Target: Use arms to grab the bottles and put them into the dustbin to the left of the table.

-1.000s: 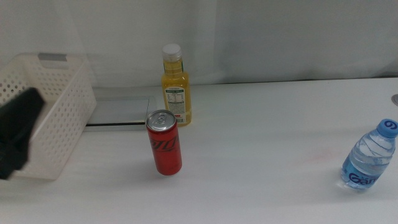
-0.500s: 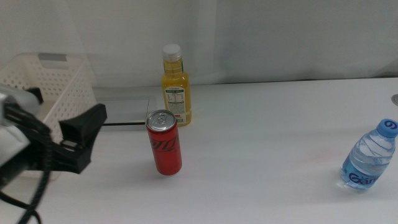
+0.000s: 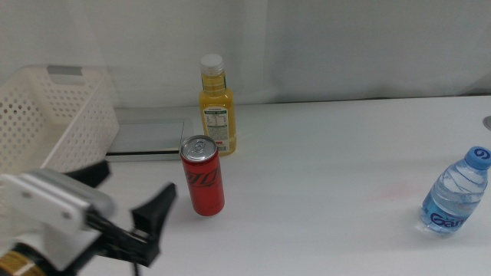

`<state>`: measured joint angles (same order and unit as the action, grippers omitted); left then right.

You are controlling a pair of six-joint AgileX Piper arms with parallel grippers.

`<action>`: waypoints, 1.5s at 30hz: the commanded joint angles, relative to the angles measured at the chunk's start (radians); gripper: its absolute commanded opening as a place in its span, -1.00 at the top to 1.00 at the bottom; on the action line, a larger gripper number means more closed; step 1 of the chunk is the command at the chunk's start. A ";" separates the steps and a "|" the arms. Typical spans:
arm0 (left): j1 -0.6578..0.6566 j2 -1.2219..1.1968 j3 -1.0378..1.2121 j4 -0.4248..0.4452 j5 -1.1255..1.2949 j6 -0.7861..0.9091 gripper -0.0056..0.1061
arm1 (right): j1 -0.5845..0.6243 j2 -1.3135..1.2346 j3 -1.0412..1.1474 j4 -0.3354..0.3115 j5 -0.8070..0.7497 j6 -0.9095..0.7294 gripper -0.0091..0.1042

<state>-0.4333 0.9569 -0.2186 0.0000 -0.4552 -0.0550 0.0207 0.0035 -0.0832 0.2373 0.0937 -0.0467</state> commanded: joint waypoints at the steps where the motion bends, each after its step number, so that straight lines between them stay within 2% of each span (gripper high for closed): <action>1: -0.031 0.071 0.006 0.020 -0.064 -0.029 -0.72 | 0.001 -0.024 0.006 0.001 -0.010 -0.005 -0.60; 20: -0.036 0.722 -0.024 0.012 -0.635 -0.043 -0.72 | 0.001 -0.024 0.006 0.001 -0.012 -0.005 -0.60; 31: -0.036 0.859 -0.183 0.012 -0.648 -0.059 -0.72 | 0.001 -0.024 0.006 0.001 -0.016 -0.005 -0.60; 45: -0.036 0.925 -0.252 -0.010 -0.596 -0.096 -0.65 | 0.001 -0.024 0.006 0.001 -0.016 -0.005 -0.60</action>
<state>-0.4614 1.8743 -0.4646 0.0079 -1.0614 -0.1347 0.0207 0.0035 -0.0832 0.2390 0.0874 -0.0459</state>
